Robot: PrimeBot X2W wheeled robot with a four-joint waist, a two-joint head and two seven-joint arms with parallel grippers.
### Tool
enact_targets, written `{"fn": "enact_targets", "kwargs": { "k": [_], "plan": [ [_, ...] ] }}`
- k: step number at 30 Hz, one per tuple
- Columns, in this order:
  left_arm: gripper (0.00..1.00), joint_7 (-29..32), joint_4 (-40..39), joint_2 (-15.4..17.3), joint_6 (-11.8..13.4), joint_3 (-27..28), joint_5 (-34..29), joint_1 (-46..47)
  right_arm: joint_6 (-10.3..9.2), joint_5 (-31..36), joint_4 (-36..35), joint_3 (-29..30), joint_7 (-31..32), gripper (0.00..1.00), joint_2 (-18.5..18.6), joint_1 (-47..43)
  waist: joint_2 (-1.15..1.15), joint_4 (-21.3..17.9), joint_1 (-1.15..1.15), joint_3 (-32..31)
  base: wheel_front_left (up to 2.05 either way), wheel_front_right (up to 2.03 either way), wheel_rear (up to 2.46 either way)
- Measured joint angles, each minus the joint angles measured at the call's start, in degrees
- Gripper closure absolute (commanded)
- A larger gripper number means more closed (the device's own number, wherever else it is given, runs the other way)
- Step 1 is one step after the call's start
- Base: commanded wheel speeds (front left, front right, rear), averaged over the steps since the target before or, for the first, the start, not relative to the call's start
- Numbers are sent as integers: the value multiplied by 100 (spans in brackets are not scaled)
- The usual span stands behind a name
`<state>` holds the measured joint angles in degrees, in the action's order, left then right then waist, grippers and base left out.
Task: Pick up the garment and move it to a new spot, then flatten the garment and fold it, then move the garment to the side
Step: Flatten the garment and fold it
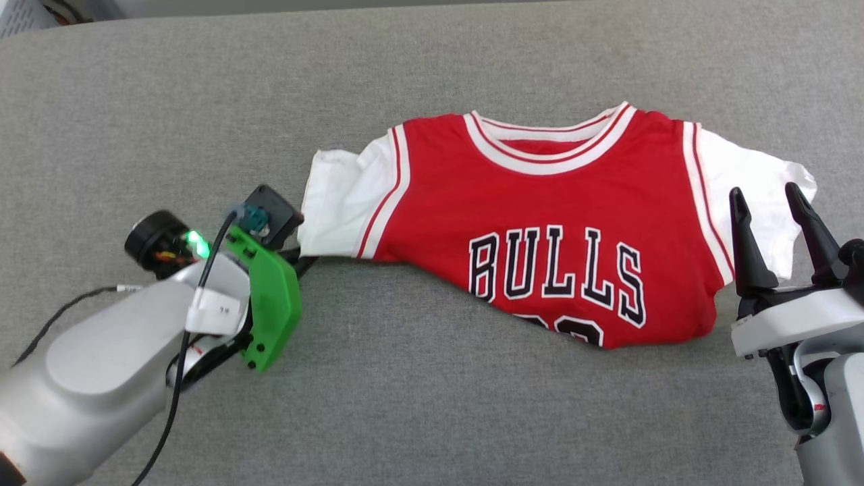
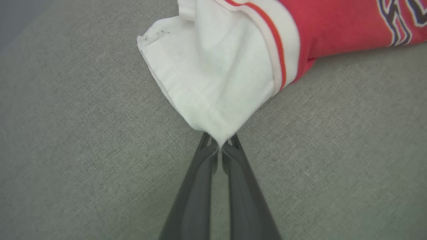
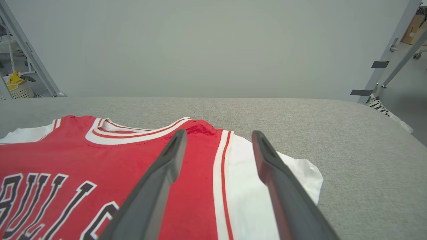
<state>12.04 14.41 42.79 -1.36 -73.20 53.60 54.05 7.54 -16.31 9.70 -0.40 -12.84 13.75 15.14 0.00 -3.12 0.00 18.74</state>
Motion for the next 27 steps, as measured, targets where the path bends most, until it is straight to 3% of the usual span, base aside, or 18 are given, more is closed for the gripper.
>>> {"fn": "enact_targets", "kwargs": {
  "k": [9, 12, 14, 15, 16, 19, 22, 27],
  "plan": [
    [100, -374, -443, 367, 604, -4, 368, -1188, 0, -11, -126, 146, 176, 0, 33, -290, 0, 217, 0, -355, 0, 0, 0],
    [100, -455, -433, 348, 667, -4, 545, -1454, 0, -20, -167, 171, 226, 0, 30, -353, 0, 243, 0, -395, 0, 0, 0],
    [100, -575, -227, 153, 659, 19, 676, -1642, 0, -20, -183, 187, 313, 0, 22, -405, 0, 252, 0, -453, 0, 0, 0],
    [93, -631, -175, 120, 657, 20, 675, -1645, 0, -22, -185, 189, 330, 0, 24, -422, 0, 253, 0, -473, 0, 0, 0],
    [0, -699, -137, 73, 655, 40, 681, -1655, 0, -30, -187, 196, 352, 0, 24, -449, 0, 256, 0, -501, 0, 0, 0],
    [0, -878, -171, 0, 608, 160, 747, -1675, 0, -55, -200, 266, 385, 0, 31, -512, 0, 280, 0, -592, 0, 0, 0],
    [0, -900, -363, 135, 609, 255, 739, -1635, 0, -56, -218, 339, 402, 0, 27, -613, 0, 326, 0, -685, 0, 0, 0],
    [0, -775, -1016, 708, 610, 653, 936, -1284, 0, -60, -238, 363, 403, 0, -32, -688, 0, 420, 0, -805, 0, 0, 0]
  ]
}}
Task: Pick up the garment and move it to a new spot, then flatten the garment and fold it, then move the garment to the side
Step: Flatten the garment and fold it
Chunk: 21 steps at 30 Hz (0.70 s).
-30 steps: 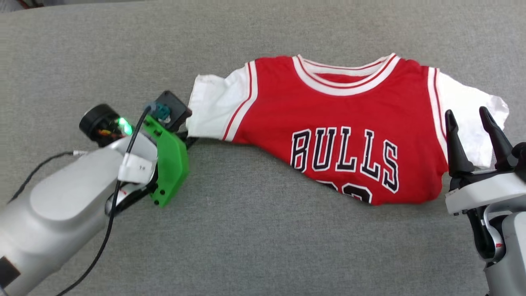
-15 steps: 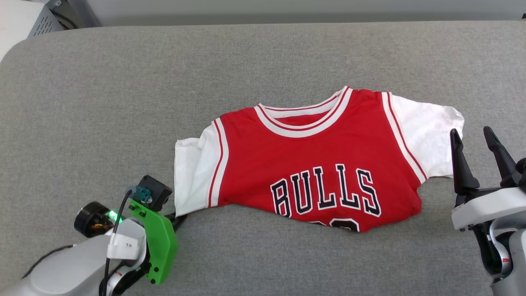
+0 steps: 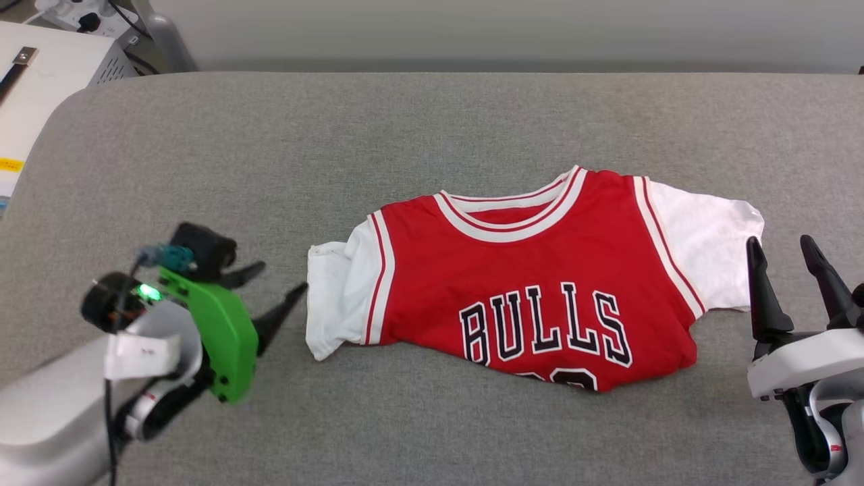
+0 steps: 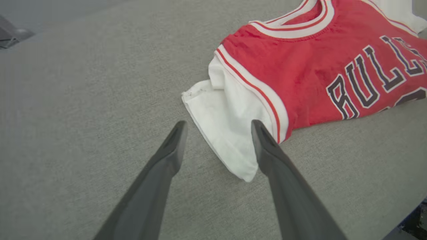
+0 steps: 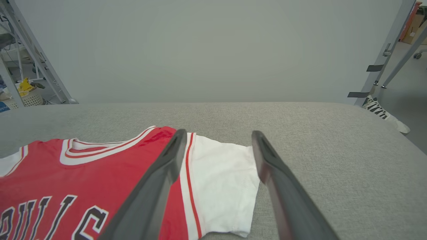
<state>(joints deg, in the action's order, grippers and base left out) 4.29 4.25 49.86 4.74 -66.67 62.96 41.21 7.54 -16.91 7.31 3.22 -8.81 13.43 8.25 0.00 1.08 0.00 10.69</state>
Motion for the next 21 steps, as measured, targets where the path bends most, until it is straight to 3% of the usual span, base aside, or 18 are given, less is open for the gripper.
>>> {"fn": "enact_targets", "kwargs": {
  "k": [4, 7, 13, 21],
  "plan": [
    [0, 218, -330, 520, 70, 293, -51, 523, 0, -1, -13, -33, -1, 0, -37, 1, 0, 14, 0, -5, 0, 0, 0],
    [0, 278, -403, 609, 118, 543, -57, 891, 0, -1, -21, -57, -2, 0, -41, 8, 0, -17, 0, 56, 0, 0, 0],
    [0, 543, -13, 349, -7, 737, 36, 1463, 0, -2, -19, -145, -36, 0, -41, 118, 0, -114, 0, 248, 0, 0, 0],
    [0, 1675, 1173, -394, -577, 448, 450, 1931, 0, 3, -18, -197, -80, 0, -33, 320, 0, -315, 0, 551, 0, 0, 0]
  ]
}}
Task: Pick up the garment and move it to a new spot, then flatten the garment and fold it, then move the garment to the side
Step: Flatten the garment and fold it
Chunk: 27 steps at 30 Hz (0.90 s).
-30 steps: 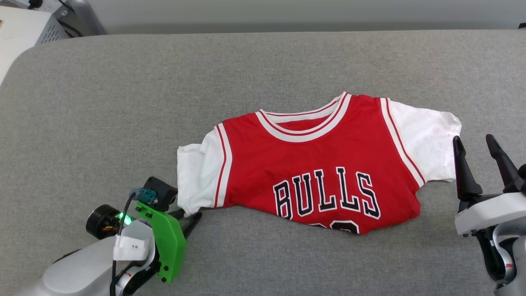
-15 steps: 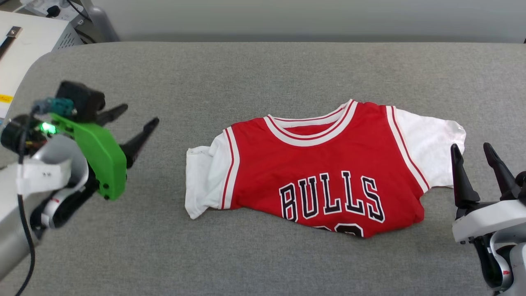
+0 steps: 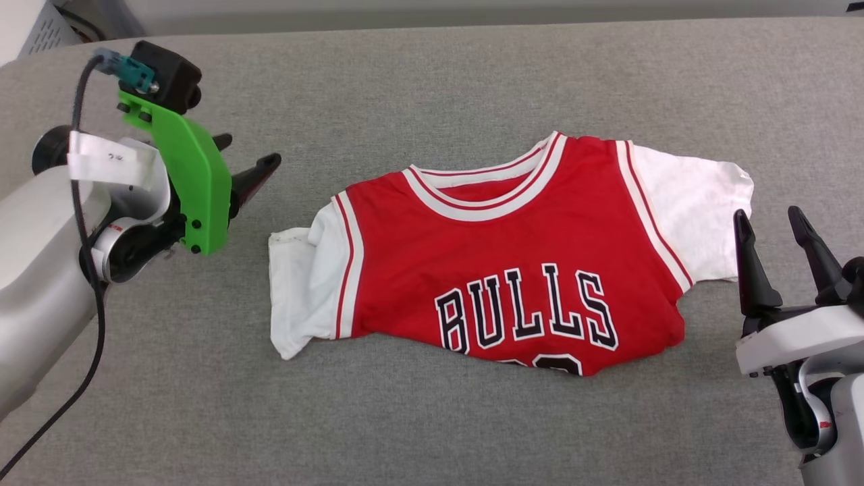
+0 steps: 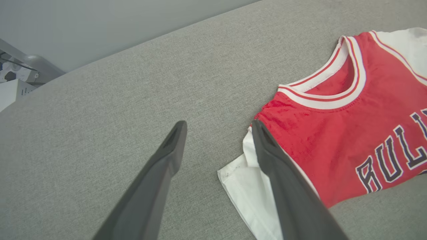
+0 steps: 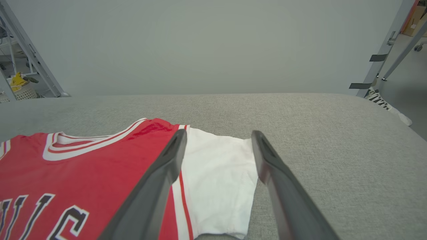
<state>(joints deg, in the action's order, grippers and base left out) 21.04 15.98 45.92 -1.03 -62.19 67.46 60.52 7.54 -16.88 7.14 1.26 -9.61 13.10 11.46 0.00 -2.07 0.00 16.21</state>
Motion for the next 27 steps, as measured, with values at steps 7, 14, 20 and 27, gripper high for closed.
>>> {"fn": "enact_targets", "kwargs": {
  "k": [7, 14, 20, 27],
  "plan": [
    [0, 837, 1038, -339, -289, -467, 73, 49, 0, 5, -4, -36, -23, 0, 2, 162, 0, -182, 0, 220, 0, 0, 0],
    [0, 1137, 1612, -627, -487, -773, 53, -37, 0, 7, 1, -42, -35, 0, 12, 285, 0, -307, 0, 427, 0, 0, 0],
    [84, 1277, 1755, -699, -580, -790, -99, -28, 0, 20, 21, -38, -66, 0, 20, 304, 0, -327, 0, 500, 0, 0, 0],
    [100, 431, 1747, -803, -628, -737, -142, -54, 0, 80, 32, 19, -71, 0, 24, 306, 0, -241, 0, 422, 0, 0, 0]
  ]
}}
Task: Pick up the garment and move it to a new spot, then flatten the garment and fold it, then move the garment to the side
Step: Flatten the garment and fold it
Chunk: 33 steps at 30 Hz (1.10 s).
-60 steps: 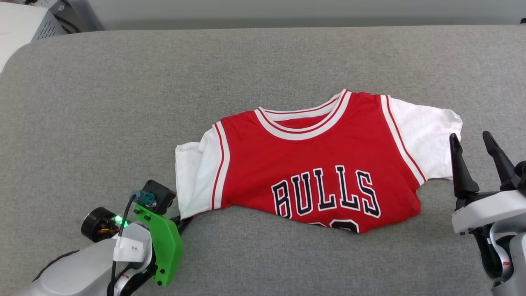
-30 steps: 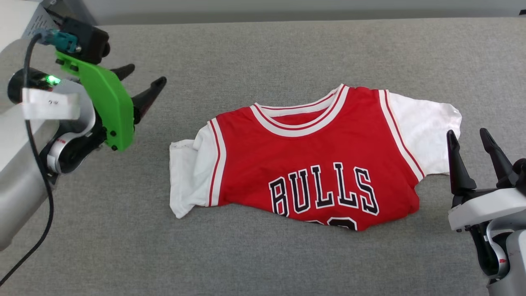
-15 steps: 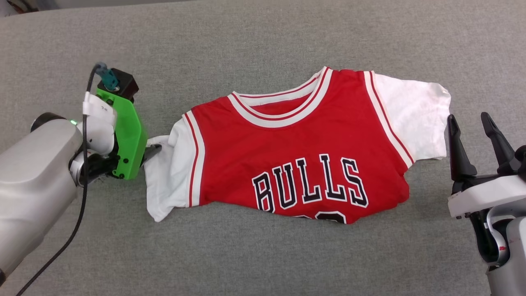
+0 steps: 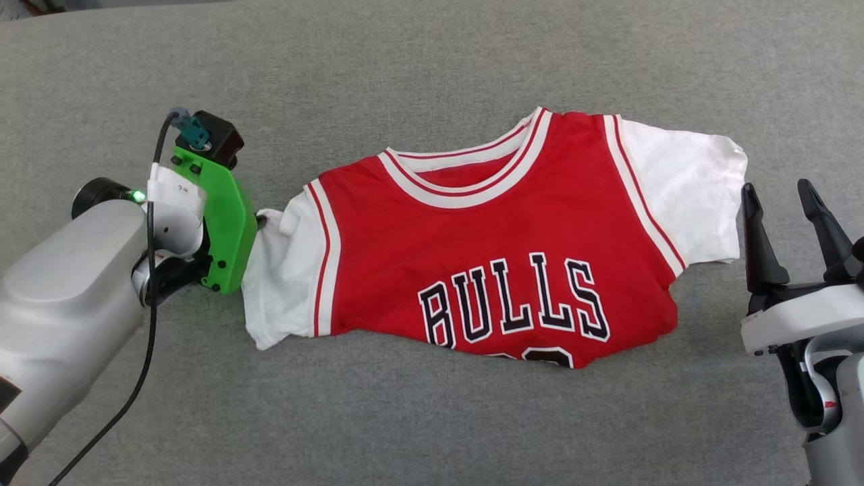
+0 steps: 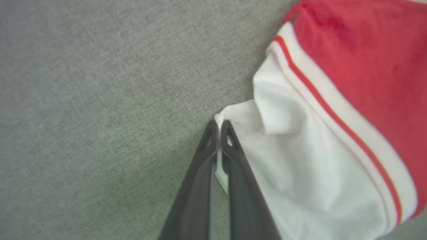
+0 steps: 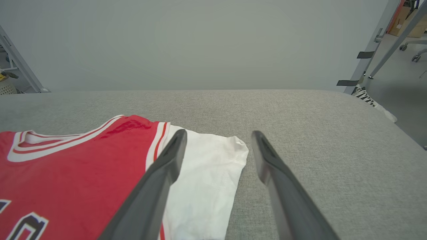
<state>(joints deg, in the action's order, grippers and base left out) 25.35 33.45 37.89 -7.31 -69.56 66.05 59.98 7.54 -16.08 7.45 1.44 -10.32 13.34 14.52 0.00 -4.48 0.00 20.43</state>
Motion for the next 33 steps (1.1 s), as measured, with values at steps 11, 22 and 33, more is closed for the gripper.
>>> {"fn": "enact_targets", "kwargs": {
  "k": [11, 22, 33],
  "plan": [
    [100, -889, 313, 422, 36, 387, 33, -25, 0, 40, 0, 34, -1, 0, -13, -12, 0, 132, 0, -87, 0, 0, 0],
    [82, -1537, 1347, 73, 49, 445, 134, -439, 0, 41, 51, 14, 0, 0, 23, -12, 0, 31, 0, -81, 0, 0, 0],
    [0, -1735, 1516, 51, 15, 391, -35, 120, 0, 65, 65, 52, 8, 0, 23, -70, 0, 136, 0, -315, 0, 0, 0]
  ]
}}
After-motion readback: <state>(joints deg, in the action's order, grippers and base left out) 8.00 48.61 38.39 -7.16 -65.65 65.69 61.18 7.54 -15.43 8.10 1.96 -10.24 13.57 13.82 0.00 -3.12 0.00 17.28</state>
